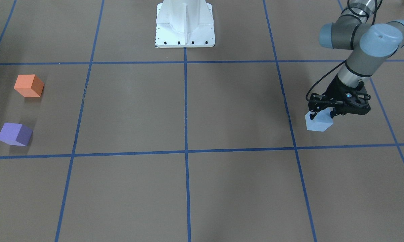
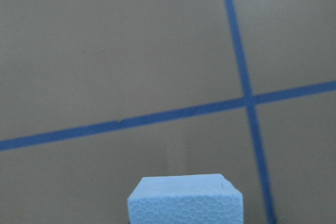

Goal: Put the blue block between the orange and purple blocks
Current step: 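Carry the light-blue cube with the left gripper to the table center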

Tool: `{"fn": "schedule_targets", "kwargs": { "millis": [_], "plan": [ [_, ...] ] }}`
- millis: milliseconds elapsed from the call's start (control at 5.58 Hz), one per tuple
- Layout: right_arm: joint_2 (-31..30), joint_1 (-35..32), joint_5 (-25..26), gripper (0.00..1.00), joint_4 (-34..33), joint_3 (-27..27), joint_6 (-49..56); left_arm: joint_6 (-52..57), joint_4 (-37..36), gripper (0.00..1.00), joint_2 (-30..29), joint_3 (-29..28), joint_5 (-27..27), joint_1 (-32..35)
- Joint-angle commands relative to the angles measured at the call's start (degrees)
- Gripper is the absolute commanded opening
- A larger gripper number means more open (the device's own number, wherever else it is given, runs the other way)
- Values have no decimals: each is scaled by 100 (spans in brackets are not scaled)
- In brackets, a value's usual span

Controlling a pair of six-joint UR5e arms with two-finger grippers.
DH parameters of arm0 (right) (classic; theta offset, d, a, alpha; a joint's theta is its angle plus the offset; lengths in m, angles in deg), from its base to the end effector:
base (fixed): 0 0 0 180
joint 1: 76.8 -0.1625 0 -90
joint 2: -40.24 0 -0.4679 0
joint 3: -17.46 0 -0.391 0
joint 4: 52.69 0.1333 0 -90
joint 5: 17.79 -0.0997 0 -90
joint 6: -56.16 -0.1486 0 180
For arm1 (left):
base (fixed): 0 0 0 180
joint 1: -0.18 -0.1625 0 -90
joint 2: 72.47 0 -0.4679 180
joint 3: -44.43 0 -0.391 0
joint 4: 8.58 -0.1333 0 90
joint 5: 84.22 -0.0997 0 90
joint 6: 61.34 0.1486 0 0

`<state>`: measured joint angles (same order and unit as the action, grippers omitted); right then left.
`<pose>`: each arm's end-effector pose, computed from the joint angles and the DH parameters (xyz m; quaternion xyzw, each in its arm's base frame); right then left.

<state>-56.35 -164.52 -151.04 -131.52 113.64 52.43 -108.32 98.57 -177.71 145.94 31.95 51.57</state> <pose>0.0133 -0.4563 0.7178 0.0678 -0.3710 -0.0228 0.9259 0.3442 -0.5396 0.4649 0.1245 0.4014 0.0185 0.9072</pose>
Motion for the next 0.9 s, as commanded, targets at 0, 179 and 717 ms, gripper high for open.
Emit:
{"fn": "schedule_targets", "kwargs": {
  "millis": [0, 179, 717],
  "plan": [
    [0, 0, 0, 100, 0, -11, -5, -887, -1612, 0, -1728, -112, -146, -826],
    [0, 0, 0, 100, 0, -11, -5, -1579, -1662, 0, -2694, -871, -426, -1346],
    [9, 9, 0, 100, 9, -11, -5, -2132, -1514, 11, -4163, -2592, -886, -1992]
  ]
}}
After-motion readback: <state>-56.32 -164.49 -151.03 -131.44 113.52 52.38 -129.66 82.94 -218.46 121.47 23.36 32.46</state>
